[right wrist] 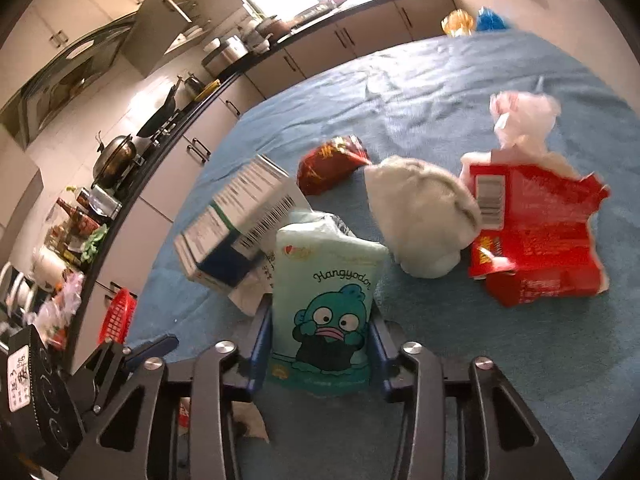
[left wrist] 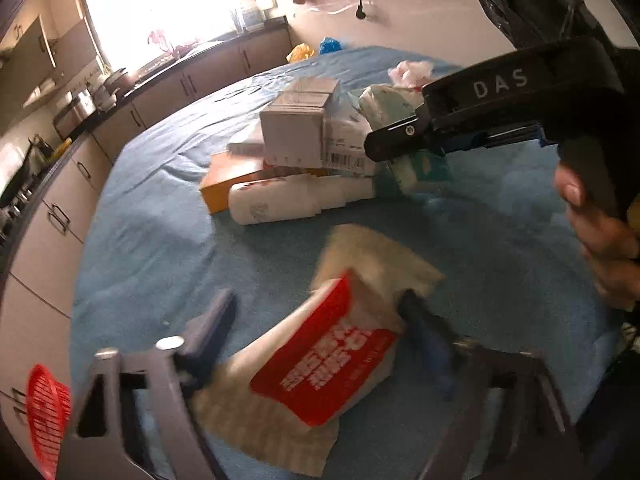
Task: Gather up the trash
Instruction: 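Grasp the snack bag with the left tool while the right tool grasps the green tissue pack, then carry both items to the red basket and open both tools to drop them, then return both tools to the table toward the remaining trash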
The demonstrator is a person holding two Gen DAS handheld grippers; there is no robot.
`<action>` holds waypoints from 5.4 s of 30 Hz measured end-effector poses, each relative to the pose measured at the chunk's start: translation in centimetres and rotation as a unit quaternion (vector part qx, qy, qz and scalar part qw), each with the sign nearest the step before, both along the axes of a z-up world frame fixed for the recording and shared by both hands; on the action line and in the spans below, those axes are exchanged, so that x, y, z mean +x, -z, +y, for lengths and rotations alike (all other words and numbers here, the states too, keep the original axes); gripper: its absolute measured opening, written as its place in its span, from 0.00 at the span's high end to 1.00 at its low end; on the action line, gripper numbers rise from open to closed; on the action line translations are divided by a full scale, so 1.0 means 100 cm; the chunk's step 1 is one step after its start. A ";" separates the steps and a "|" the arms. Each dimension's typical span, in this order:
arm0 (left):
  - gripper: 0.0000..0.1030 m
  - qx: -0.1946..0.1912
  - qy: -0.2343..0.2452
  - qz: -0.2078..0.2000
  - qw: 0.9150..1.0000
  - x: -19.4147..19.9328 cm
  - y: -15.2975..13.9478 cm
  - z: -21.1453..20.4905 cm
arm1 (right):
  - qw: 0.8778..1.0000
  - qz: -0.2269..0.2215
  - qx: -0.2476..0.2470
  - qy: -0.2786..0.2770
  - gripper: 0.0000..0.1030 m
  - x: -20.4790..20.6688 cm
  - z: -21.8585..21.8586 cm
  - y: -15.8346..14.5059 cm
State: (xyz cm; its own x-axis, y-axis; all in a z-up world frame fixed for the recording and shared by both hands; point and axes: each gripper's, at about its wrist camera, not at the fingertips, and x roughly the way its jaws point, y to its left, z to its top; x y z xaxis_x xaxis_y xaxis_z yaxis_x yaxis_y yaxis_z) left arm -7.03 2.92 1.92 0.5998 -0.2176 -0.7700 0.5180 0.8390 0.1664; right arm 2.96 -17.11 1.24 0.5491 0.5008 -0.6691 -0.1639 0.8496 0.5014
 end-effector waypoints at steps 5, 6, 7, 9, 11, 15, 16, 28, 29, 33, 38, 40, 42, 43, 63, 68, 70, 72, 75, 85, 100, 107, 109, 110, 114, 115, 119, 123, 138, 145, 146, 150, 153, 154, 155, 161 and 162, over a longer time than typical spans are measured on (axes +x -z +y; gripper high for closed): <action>0.58 -0.033 -0.041 -0.003 0.999 -0.006 -0.003 0.004 | 0.999 -0.027 -0.018 0.005 0.59 -0.016 -0.002 -0.011; 0.58 -0.046 -0.049 0.002 0.998 -0.007 -0.004 0.007 | 0.999 -0.031 -0.019 0.006 0.59 -0.019 -0.003 -0.013; 0.58 -0.053 -0.054 0.004 0.997 -0.008 -0.004 0.009 | 0.999 -0.033 -0.020 0.005 0.59 -0.021 -0.003 -0.015; 0.58 -0.067 -0.066 0.005 0.996 -0.008 -0.006 0.015 | 0.999 -0.039 -0.021 0.004 0.59 -0.025 -0.003 -0.018; 0.58 -0.083 -0.077 0.007 0.994 -0.007 -0.007 0.022 | 0.998 -0.048 -0.029 0.003 0.59 -0.030 0.000 -0.021; 0.58 -0.114 -0.095 0.001 0.989 -0.009 -0.014 0.035 | 0.997 -0.058 -0.040 -0.004 0.59 -0.036 0.008 -0.025; 0.58 -0.117 -0.099 -0.003 0.988 -0.007 -0.016 0.039 | 0.997 -0.062 -0.045 -0.006 0.59 -0.038 0.011 -0.026; 0.58 -0.158 -0.142 -0.046 0.976 -0.019 -0.033 0.062 | 0.988 -0.104 -0.109 -0.025 0.59 -0.054 0.042 -0.037; 0.58 -0.159 -0.143 -0.049 0.976 -0.019 -0.034 0.062 | 0.987 -0.108 -0.113 -0.026 0.59 -0.055 0.044 -0.037; 0.58 -0.162 -0.149 -0.054 0.974 -0.020 -0.037 0.066 | 0.984 -0.118 -0.132 -0.028 0.59 -0.059 0.051 -0.040; 0.58 -0.164 -0.152 -0.055 0.973 -0.021 -0.037 0.070 | 0.981 -0.125 -0.147 -0.031 0.59 -0.062 0.056 -0.040; 0.58 -0.164 -0.155 -0.057 0.973 -0.022 -0.037 0.072 | 0.979 -0.128 -0.154 -0.031 0.59 -0.063 0.060 -0.041; 0.57 -0.165 -0.155 -0.057 0.972 -0.022 -0.037 0.073 | 0.978 -0.132 -0.161 -0.032 0.59 -0.065 0.062 -0.041; 0.57 -0.165 -0.156 -0.058 0.972 -0.022 -0.037 0.073 | 0.977 -0.132 -0.163 -0.033 0.59 -0.065 0.063 -0.041; 0.57 -0.168 -0.161 -0.060 0.971 -0.022 -0.036 0.080 | 0.974 -0.133 -0.180 -0.043 0.59 -0.070 0.075 -0.040; 0.57 -0.171 -0.164 -0.061 0.970 -0.023 -0.037 0.083 | 0.973 -0.133 -0.183 -0.046 0.59 -0.071 0.078 -0.040; 0.57 -0.172 -0.167 -0.062 0.969 -0.023 -0.038 0.085 | 0.973 -0.134 -0.184 -0.048 0.59 -0.071 0.079 -0.040; 0.57 -0.174 -0.169 -0.064 0.968 -0.025 -0.039 0.088 | 0.972 -0.135 -0.185 -0.050 0.59 -0.072 0.082 -0.041; 0.57 -0.176 -0.174 -0.068 0.967 -0.027 -0.042 0.094 | 0.971 -0.139 -0.188 -0.057 0.59 -0.073 0.087 -0.044; 0.57 -0.187 -0.208 -0.089 0.956 -0.035 -0.055 0.126 | 0.965 -0.152 -0.194 -0.092 0.59 -0.073 0.116 -0.053; 0.57 -0.200 -0.325 -0.142 0.913 -0.064 -0.084 0.237 | 0.958 -0.152 -0.140 -0.201 0.59 -0.061 0.207 -0.087; 0.57 -0.220 -0.393 -0.138 0.882 -0.076 -0.079 0.297 | 0.948 -0.142 -0.119 -0.259 0.58 -0.057 0.271 -0.090; 0.57 -0.225 -0.409 -0.132 0.874 -0.080 -0.073 0.313 | 0.945 -0.133 -0.110 -0.277 0.58 -0.054 0.294 -0.088; 0.57 -0.225 -0.418 -0.130 0.870 -0.081 -0.070 0.319 | 0.944 -0.130 -0.107 -0.283 0.58 -0.053 0.303 -0.087; 0.57 -0.229 -0.438 -0.122 0.861 -0.083 -0.058 0.338 | 0.938 -0.110 -0.102 -0.312 0.58 -0.047 0.346 -0.077; 0.57 -0.229 -0.442 -0.120 0.859 -0.083 -0.056 0.342 | 0.937 -0.105 -0.101 -0.316 0.58 -0.045 0.354 -0.075; 0.57 -0.232 -0.454 -0.113 0.853 -0.079 -0.046 0.354 | 0.935 -0.087 -0.100 -0.330 0.57 -0.035 0.385 -0.064; 0.57 -0.229 -0.463 -0.111 0.849 -0.073 -0.042 0.364 | 0.935 -0.066 -0.092 -0.337 0.54 -0.027 0.407 -0.052; 0.41 -0.253 -0.470 -0.131 0.835 -0.089 -0.046 0.371 | 0.943 -0.046 -0.053 -0.324 0.41 -0.022 0.398 -0.047; 0.38 -0.246 -0.432 -0.129 0.858 -0.085 -0.056 0.334 | 0.954 -0.067 -0.060 -0.287 0.40 -0.034 0.343 -0.053; 0.38 -0.244 -0.426 -0.127 0.862 -0.083 -0.057 0.328 | 0.956 -0.066 -0.059 -0.280 0.40 -0.035 0.332 -0.053; 0.37 -0.239 -0.396 -0.120 0.878 -0.072 -0.061 0.297 | 0.964 -0.059 -0.059 -0.253 0.40 -0.035 0.293 -0.051; 0.36 -0.232 -0.369 -0.107 0.894 -0.060 -0.062 0.267 | 0.969 -0.060 -0.058 -0.230 0.40 -0.036 0.260 -0.051; 0.36 -0.230 -0.362 -0.104 0.898 -0.057 -0.061 0.259 | 0.972 -0.063 -0.058 -0.220 0.40 -0.037 0.246 -0.052; 0.36 -0.226 -0.350 -0.099 0.904 -0.052 -0.061 0.247 | 0.973 -0.065 -0.056 -0.214 0.40 -0.038 0.236 -0.053; 0.34 -0.203 -0.285 -0.080 0.933 -0.031 -0.063 0.180 | 0.986 -0.073 -0.038 -0.146 0.40 -0.037 0.153 -0.058; 0.33 -0.196 -0.273 -0.077 0.939 -0.027 -0.063 0.166 | 0.987 -0.073 -0.036 -0.137 0.40 -0.037 0.143 -0.059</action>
State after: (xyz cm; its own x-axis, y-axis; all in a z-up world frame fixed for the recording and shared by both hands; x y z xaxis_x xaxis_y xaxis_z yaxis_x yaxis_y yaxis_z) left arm -9.75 19.55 8.24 0.8022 -0.0944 -0.5895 -0.0115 0.9848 -0.1733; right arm -0.75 -2.79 7.11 0.4936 0.5978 -0.6317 -0.4585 0.7961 0.3950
